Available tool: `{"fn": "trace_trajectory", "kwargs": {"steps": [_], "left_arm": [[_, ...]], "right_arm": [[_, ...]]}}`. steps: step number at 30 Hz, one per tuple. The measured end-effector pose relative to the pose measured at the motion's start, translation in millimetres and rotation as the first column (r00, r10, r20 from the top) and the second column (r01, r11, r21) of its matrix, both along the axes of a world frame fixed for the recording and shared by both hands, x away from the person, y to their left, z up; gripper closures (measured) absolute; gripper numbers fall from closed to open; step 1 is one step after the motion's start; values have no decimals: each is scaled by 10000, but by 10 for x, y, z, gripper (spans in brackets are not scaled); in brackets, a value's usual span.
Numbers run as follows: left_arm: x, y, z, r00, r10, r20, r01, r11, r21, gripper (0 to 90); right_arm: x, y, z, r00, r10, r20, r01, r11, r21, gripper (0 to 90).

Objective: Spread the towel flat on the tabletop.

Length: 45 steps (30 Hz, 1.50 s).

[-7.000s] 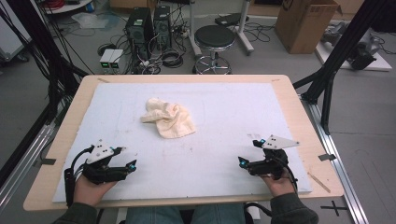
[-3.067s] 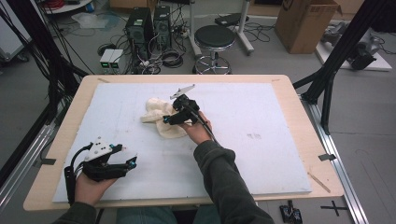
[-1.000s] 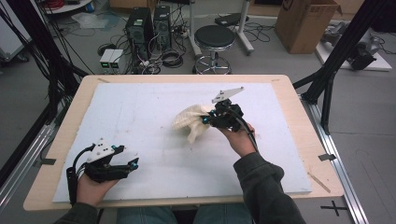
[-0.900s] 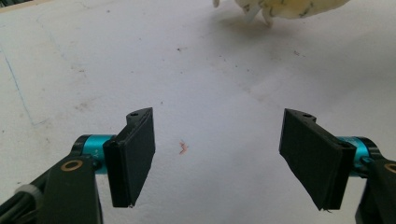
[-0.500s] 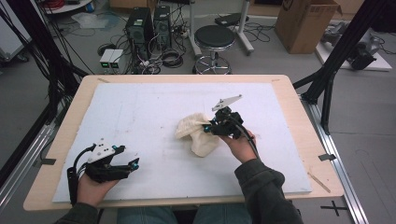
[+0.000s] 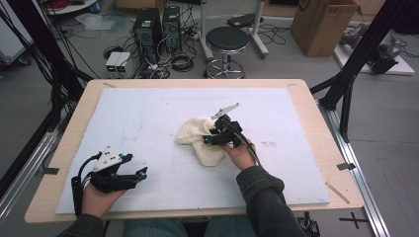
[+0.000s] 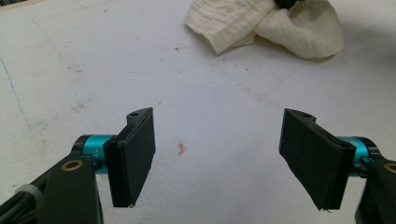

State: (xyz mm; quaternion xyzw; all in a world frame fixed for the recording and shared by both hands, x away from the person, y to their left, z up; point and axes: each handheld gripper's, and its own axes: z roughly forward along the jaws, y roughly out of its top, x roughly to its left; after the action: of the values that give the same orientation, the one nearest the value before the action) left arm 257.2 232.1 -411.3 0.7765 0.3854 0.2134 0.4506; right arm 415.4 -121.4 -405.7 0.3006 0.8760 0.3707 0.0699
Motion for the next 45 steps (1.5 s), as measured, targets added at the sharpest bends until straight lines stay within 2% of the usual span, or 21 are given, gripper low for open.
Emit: {"fn": "trace_trajectory", "kwargs": {"steps": [2, 7, 9, 13, 16, 19, 20, 21, 22, 24, 25, 28, 29, 33, 37, 38, 39, 40, 42, 45], "left_arm": [[0, -4, -1, 10000, 1, 0, -1, 10000, -18, 273], [-3, -15, 0, 10000, -16, 15, 16, 10000, -21, 274], [-5, -16, 0, 10000, -4, 25, 4, 10000, -1, 273], [-2, -14, -3, 10000, -20, -18, 20, 10000, 30, 273], [-3, -19, -6, 10000, -15, -26, 15, 10000, -9, 273], [4, -23, -11, 10000, -4, -31, 4, 10000, 24, 273], [5, -26, -13, 10000, 17, -33, -17, 10000, 18, 273], [6, -26, -12, 10000, -3, -34, 3, 10000, 41, 273], [5, -30, -14, 10000, -6, -47, 6, 10000, 17, 274], [5, -35, -16, 10000, 20, -40, -20, 10000, 8, 273], [6, -35, -17, 10000, 22, -41, -22, 10000, 30, 273], [7, -37, -21, 10000, 36, -56, -36, 10000, 19, 273], [8, -35, -22, 10000, 40, -72, -40, 10000, 33, 274], [16, -30, -27, 10000, 20, -91, -20, 10000, 52, 274], [21, -31, -30, 10000, 23, -92, -23, 10000, 48, 274], [22, -34, -33, 9999, 22, -110, -22, 10000, 24, 273], [23, -35, -32, 9999, 18, -116, -17, 10000, 34, 274], [23, -39, -33, 9999, 28, -106, -28, 10000, 30, 274], [23, -44, -31, 10000, 21, -85, -20, 10000, 39, 274], [21, -44, -30, 10000, 17, -77, -17, 10000, 15, 274]], "right_arm": [[-47, -54, 80, 9998, 54, 205, -57, 9999, 146, 510], [-153, -192, 228, 9989, 151, 454, -176, 9982, 566, 449], [-267, -300, 298, 9954, 88, 949, -177, 9954, 940, 445], [-350, -433, 292, 9956, 13, 935, -129, 9923, 1233, 449], [-493, -576, 201, 9944, 102, 1049, -261, 9882, 1512, 468], [-566, -613, 132, 9936, 200, 1115, -364, 9884, 1474, 496], [-627, -625, 51, 9948, 358, 953, -488, 9893, 1374, 506], [-627, -625, 51, 9948, 358, 953, -488, 9893, 1374, 506], [-659, -611, -45, 9940, 544, 944, -658, 9903, 1227, 531], [-670, -574, -136, 9947, 693, 757, -766, 9923, 977, 535], [-670, -574, -136, 9947, 693, 757, -766, 9923, 977, 535], [-650, -477, -267, 9942, 921, 548, -947, 9943, 479, 540], [-636, -452, -288, 9932, 985, 618, -1005, 9945, 309, 541], [-601, -389, -337, 9924, 1059, 628, -1063, 9943, 27, 570], [-575, -355, -352, 9913, 1076, 764, -1073, 9942, -77, 665], [-574, -351, -355, 9915, 1044, 772, -1042, 9945, -64, 685], [-565, -356, -357, 9921, 1021, 735, -1022, 9948, -23, 743], [-565, -356, -357, 9921, 1021, 735, -1022, 9948, -23, 743], [-537, -374, -358, 9916, 1090, 695, -1097, 9939, 69, 824], [-531, -390, -343, 9922, 1102, 577, -1111, 9937, 137, 840]]}}
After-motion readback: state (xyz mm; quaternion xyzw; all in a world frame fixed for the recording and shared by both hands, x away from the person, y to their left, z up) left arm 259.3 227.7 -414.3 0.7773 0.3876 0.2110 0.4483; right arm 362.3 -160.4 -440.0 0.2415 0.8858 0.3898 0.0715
